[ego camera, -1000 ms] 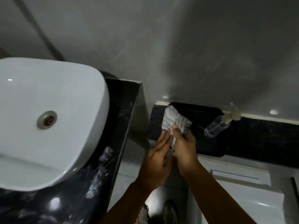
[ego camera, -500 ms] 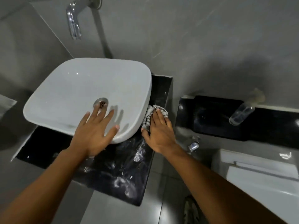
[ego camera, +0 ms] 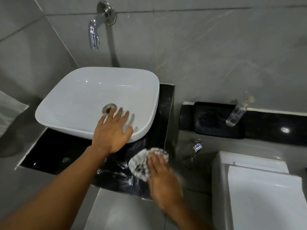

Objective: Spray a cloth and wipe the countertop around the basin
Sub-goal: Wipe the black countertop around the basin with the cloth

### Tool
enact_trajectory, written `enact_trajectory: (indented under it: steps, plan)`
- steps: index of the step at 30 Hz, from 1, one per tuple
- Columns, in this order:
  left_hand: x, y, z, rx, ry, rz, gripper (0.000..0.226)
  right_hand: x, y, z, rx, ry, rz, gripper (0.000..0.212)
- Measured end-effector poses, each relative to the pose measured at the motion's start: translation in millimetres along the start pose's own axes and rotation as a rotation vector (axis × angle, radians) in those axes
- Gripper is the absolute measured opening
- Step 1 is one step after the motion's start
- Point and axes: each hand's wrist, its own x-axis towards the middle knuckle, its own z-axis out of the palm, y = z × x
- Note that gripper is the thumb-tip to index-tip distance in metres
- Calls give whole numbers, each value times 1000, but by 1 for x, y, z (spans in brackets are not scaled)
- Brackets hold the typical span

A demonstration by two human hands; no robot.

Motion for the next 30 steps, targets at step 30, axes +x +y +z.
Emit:
enact_trajectory:
  steps: [30]
  plan:
    - [-4, -2, 6, -30, 94, -13, 80, 6, 2, -3, 38, -4, 24, 84]
